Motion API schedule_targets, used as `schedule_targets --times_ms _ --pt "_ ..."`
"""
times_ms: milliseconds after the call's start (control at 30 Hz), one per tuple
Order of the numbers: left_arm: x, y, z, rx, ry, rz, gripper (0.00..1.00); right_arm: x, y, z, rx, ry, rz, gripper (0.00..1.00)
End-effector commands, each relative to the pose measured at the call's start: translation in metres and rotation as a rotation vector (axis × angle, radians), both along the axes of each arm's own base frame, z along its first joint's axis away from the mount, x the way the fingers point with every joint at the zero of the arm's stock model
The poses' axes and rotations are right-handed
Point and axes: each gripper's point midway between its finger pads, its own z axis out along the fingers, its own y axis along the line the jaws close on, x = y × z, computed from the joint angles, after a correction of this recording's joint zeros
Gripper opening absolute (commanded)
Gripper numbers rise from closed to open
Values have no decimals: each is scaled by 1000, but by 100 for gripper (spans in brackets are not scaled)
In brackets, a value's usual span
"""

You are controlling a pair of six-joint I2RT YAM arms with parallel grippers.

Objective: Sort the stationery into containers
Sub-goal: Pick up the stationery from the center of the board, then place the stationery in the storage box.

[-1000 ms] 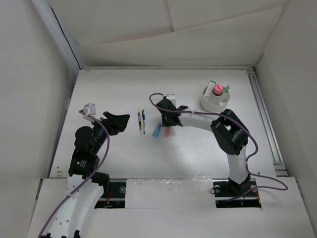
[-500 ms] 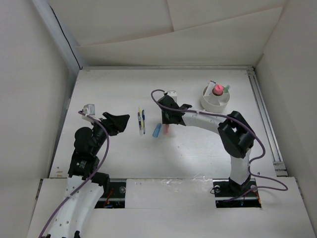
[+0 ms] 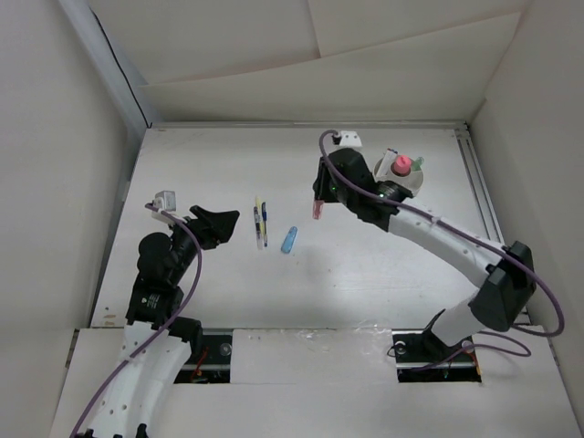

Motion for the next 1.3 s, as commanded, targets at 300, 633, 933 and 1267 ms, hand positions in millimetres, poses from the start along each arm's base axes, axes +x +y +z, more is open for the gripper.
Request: schedule_targets --times_ms 300,633,933,1267 --pt "1 -4 9 -12 -43 -22 66 36 -166 122 39 -260 -405 3" --pt "-1 -5 14 -16 -61 -31 66 81 -308 82 -53 -245 -879 2" --pt "0 -6 11 -14 -52 -31 66 109 -332 26 -171 -186 -1009 2" --pt "0 -6 11 -14 -52 -31 66 121 -331 -7 -225 -140 -1031 2"
